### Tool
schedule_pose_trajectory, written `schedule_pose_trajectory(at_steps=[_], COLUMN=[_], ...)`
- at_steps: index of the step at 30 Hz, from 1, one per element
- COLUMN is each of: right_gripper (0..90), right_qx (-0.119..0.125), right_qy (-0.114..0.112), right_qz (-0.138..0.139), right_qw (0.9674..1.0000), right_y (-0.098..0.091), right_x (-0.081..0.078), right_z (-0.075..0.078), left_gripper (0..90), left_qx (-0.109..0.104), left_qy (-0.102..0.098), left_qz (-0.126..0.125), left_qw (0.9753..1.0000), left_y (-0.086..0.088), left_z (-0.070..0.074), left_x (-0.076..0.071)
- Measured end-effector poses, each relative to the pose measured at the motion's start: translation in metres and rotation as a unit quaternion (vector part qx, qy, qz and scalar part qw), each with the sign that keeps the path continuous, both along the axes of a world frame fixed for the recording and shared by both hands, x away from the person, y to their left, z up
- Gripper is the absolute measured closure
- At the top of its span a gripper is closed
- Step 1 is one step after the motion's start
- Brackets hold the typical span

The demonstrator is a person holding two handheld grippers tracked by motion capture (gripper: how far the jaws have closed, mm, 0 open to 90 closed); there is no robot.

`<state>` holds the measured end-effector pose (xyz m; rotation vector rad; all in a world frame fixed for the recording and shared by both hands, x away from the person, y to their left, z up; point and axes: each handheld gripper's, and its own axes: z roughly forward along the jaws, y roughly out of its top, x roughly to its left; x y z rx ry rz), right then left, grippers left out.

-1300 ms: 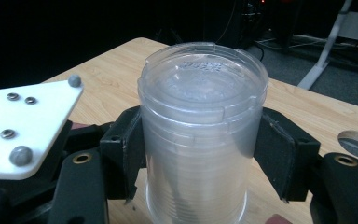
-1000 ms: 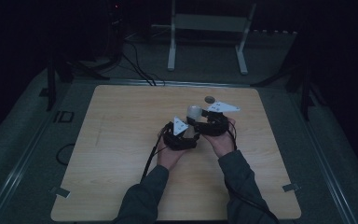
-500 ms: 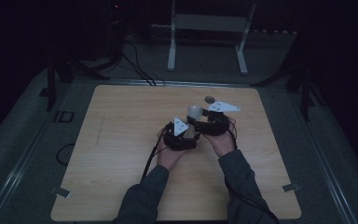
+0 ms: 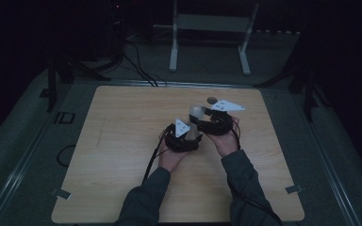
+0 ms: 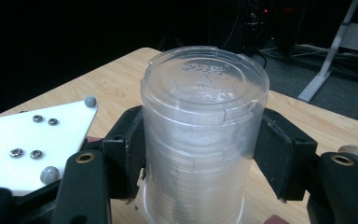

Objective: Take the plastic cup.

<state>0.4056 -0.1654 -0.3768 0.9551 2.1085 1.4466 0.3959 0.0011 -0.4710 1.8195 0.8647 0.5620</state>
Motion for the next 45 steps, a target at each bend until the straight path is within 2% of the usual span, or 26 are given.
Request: schedule_pose_trajectory(at_steps=[19,28,41,45], right_gripper=[39.3,39.6,39.6,39.6], right_qx=[0.004,0.008,-0.002,-0.004], right_qy=[-0.015,-0.027,-0.01,-0.009], right_qz=[-0.003,-0.001,-0.002,-0.001], right_qw=[0.9999,0.9996,0.9999,1.0], right_y=[0.001,0.001,0.002,0.003], right_x=[-0.002,-0.004,0.0,-0.001], right_z=[0.005,0.013,0.006,0.007], left_gripper=[20.6,20.6,18.1,21.0], left_qx=[-0.003,-0.002,-0.013,-0.006], left_qy=[-0.001,-0.001,-0.016,-0.015], left_qz=[-0.003,-0.003,0.001,0.001], left_qw=[1.0,1.0,0.9998,0.9999], left_y=[0.003,0.004,0.001,0.0], left_z=[0.001,0.002,0.009,0.01], left_x=[-0.002,-0.002,-0.002,-0.001])
